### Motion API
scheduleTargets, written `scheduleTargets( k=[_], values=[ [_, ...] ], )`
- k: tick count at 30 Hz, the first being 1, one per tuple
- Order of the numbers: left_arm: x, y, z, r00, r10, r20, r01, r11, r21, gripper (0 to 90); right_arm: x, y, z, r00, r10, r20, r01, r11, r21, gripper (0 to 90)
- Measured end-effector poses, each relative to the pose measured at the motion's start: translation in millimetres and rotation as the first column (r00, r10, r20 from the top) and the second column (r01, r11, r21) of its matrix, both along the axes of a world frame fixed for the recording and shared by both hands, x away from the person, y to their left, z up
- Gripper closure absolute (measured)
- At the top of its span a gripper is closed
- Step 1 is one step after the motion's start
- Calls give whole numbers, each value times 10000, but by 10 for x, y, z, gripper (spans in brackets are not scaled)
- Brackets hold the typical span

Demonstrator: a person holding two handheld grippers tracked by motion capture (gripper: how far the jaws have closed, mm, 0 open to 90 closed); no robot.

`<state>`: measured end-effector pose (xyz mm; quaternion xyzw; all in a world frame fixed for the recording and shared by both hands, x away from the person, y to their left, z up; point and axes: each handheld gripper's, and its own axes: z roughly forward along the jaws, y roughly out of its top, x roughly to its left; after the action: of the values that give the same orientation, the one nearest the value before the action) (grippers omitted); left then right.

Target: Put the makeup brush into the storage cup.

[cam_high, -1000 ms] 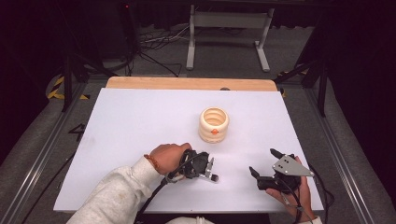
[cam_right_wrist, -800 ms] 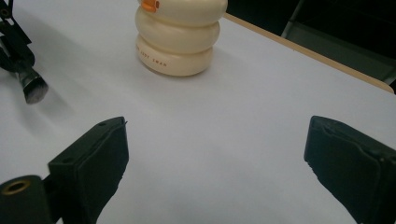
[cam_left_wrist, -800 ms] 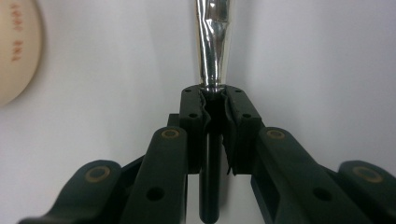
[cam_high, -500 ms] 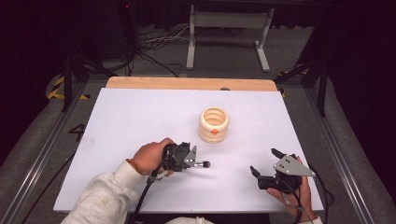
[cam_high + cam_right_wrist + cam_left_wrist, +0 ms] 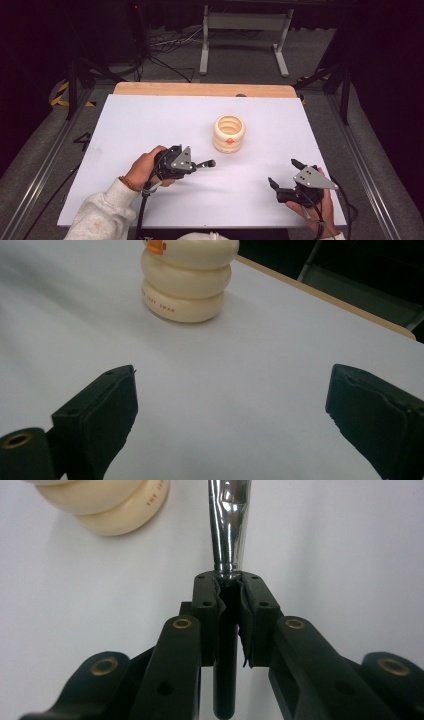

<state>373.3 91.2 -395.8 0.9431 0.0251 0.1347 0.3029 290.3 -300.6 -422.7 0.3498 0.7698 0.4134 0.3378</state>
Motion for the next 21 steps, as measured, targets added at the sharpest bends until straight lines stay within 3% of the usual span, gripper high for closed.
scheduleTargets(
  k=[2,4,6,7,11,13,16,21],
  values=[
    [-2,47,3,9999,147,1,-147,9996,-256,795,-2,4,0,10000,22,-5,-22,10000,-14,74],
    [10,101,8,10000,-33,-91,25,9965,-841,796,-3,8,0,10000,56,-33,-56,10000,-52,74],
    [20,160,17,9997,127,-209,-154,9903,-1378,795,-3,15,-5,9999,115,-62,-116,9999,-66,74],
    [20,160,17,9997,127,-209,-154,9903,-1378,796,-4,17,-5,9999,120,-60,-120,9999,-71,74],
    [54,261,20,9984,492,-295,-549,9683,-2435,795,-4,18,-5,9999,143,-56,-143,9999,-68,74],
    [65,302,24,9972,632,-391,-720,9516,-2987,795,-5,18,-5,9999,139,-60,-139,9999,-76,74],
    [74,345,29,9955,869,-382,-947,9329,-3473,795,-6,21,-5,9999,133,-48,-134,9998,-117,74],
    [88,383,42,9920,1185,-435,-1260,9120,-3905,795,-5,29,-6,9999,145,-10,-145,9997,-181,74]
  ],
)
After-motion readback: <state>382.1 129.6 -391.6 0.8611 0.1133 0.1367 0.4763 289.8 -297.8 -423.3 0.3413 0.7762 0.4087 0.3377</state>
